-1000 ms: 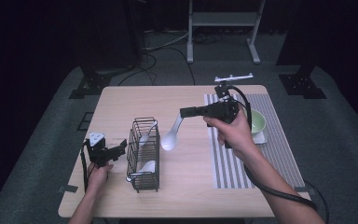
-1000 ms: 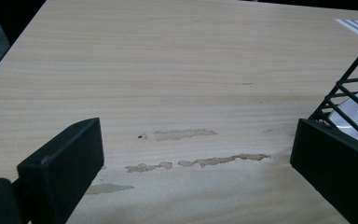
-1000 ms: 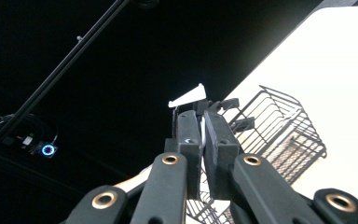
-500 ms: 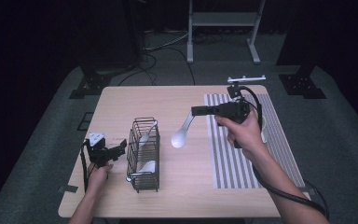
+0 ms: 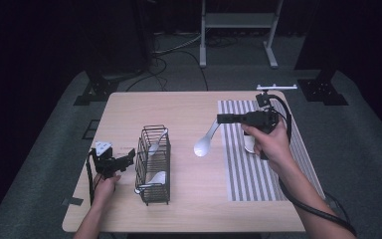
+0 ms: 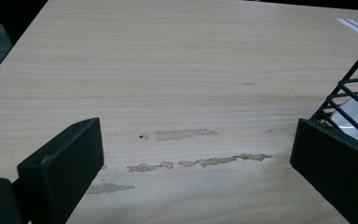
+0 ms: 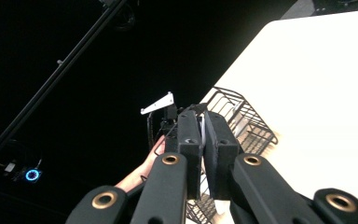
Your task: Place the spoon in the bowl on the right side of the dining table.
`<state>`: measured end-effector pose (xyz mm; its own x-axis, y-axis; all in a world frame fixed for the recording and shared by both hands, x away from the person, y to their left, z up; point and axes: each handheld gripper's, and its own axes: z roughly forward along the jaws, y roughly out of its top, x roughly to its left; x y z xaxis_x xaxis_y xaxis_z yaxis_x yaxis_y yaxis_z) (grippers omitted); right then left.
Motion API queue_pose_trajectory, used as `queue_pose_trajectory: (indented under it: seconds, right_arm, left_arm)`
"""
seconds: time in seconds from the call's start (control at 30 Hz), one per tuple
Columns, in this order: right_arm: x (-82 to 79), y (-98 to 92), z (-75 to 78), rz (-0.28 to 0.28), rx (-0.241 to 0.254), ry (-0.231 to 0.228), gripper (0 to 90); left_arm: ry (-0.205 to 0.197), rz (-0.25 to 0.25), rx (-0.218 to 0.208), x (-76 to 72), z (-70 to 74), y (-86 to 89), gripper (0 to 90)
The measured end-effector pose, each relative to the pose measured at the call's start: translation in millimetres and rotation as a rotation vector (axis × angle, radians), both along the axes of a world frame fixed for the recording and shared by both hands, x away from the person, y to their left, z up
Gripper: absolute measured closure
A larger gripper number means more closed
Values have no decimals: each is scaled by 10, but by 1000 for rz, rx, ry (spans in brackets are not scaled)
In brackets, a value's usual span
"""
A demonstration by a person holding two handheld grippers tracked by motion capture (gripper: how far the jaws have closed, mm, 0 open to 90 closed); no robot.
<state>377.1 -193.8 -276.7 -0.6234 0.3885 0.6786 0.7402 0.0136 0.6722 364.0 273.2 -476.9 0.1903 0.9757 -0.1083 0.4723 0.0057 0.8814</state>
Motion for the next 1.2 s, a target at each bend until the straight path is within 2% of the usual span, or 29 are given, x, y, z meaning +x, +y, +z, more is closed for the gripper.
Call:
queue_pose_trajectory:
  seconds: [0.77, 1.2]
  right_arm:
    - [2, -420, -168, -98, -8, 21, 860]
    - [31, -661, -293, -158, 6, 45, 860]
  left_arm:
    - [1, 2, 0, -1, 1, 0, 16]
    - [0, 3, -1, -1, 0, 2, 16]
